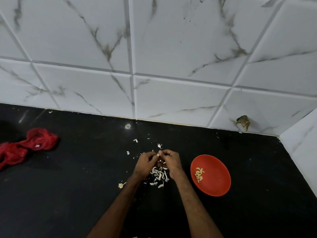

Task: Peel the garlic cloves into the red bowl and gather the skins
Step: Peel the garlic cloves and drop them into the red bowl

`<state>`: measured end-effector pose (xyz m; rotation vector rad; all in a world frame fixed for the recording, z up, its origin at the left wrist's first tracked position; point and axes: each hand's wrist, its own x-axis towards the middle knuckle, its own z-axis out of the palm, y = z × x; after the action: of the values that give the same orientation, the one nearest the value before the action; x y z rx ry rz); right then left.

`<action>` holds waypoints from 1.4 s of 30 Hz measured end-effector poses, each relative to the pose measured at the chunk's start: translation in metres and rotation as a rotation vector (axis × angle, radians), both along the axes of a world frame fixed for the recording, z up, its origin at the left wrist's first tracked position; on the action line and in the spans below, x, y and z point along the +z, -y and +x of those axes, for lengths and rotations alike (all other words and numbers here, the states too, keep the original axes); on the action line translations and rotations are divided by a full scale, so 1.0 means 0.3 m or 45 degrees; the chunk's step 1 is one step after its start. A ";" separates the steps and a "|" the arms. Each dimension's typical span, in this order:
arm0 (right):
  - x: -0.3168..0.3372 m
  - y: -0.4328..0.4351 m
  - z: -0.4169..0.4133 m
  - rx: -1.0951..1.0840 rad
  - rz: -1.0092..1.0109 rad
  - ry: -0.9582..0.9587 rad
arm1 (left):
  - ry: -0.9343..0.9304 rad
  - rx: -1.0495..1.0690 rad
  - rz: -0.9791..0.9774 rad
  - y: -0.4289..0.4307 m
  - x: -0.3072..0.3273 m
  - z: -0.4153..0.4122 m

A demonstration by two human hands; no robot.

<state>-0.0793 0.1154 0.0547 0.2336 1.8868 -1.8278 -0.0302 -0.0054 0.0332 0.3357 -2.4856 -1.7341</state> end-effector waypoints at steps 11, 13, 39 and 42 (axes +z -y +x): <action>0.022 0.007 0.012 -0.003 -0.110 0.065 | -0.095 0.138 0.150 -0.026 0.012 -0.003; 0.027 0.011 0.010 0.005 -0.105 0.046 | -0.087 0.134 0.141 -0.019 0.018 -0.005; 0.035 0.010 -0.022 -0.005 0.008 -0.149 | -0.070 0.153 0.358 0.016 0.037 -0.020; 0.037 0.017 -0.025 -0.074 -0.057 -0.071 | -0.056 0.176 0.354 0.018 0.037 -0.018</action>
<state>-0.0867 0.1103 0.0659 0.2269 1.8925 -1.9316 -0.0357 -0.0107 0.0443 0.4726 -2.1350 -2.0044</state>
